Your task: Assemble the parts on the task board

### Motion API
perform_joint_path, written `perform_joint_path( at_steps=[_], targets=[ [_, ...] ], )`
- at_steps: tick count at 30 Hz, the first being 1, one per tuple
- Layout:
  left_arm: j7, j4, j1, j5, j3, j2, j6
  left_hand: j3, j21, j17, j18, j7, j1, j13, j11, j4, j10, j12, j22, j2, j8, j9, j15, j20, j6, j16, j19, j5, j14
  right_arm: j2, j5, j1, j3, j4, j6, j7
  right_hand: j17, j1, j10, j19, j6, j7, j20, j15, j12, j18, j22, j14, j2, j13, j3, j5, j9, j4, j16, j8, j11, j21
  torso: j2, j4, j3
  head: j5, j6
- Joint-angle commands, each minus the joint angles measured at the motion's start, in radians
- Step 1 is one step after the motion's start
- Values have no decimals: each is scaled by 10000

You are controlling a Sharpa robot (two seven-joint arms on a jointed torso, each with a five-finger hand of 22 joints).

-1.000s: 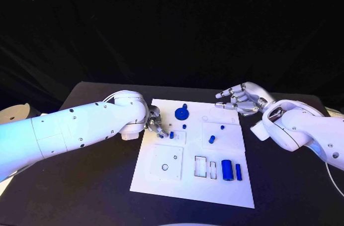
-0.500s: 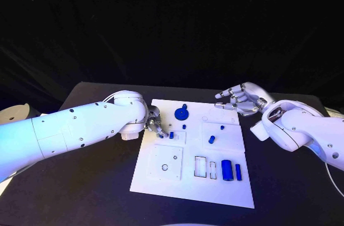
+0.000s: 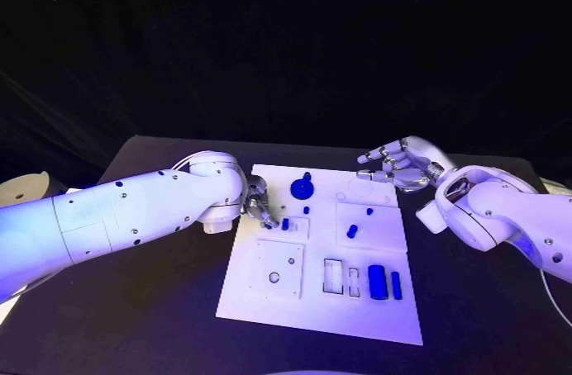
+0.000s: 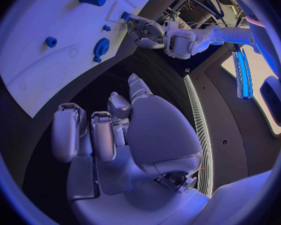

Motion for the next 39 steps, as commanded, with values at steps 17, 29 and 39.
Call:
perform_joint_path(
  at_steps=[17, 29, 39],
  targets=[
    [-86, 502, -73, 196, -35, -384, -1902, 1327, 3, 2634, -9, 1, 149, 13, 39, -672, 92, 31, 1897, 155, 174, 118, 22, -28, -147, 31, 682, 221, 1038, 16, -76, -7, -1, 0, 134, 12, 1657, -100, -44, -46, 81, 17, -16, -73, -10, 148, -9, 802, -17, -4, -70, 51, 6, -6, -58, -8, -8, -52, -5, -2, 10, 3, -8],
    [-60, 416, -122, 197, -36, -437, -1832, 1407, -3, 2634, -7, -1, 47, 24, 40, -673, 108, 46, 1892, 125, 205, 136, 24, -26, -147, 31, 681, 167, 1038, 5, -76, -7, -2, 11, 136, 6, 1657, -100, -44, -46, 81, 17, -16, -73, -10, 148, -9, 802, -17, -4, -70, 51, 6, -6, -58, -8, -8, -52, -9, 8, 9, 19, -23],
    [-36, 267, -184, 197, -38, -346, -1531, 1440, 59, 2634, -28, -7, -1, 61, 37, -719, 131, 81, 1965, 50, 216, 143, 25, -26, -164, 31, 718, 106, 1038, 5, -76, -7, -2, 19, 142, 5, 1657, -100, -44, -46, 81, 17, -16, -73, -10, 148, -9, 802, -17, -4, -70, 51, 6, -6, -58, -8, -8, -52, -2, -7, 6, 38, -21]
  ],
)
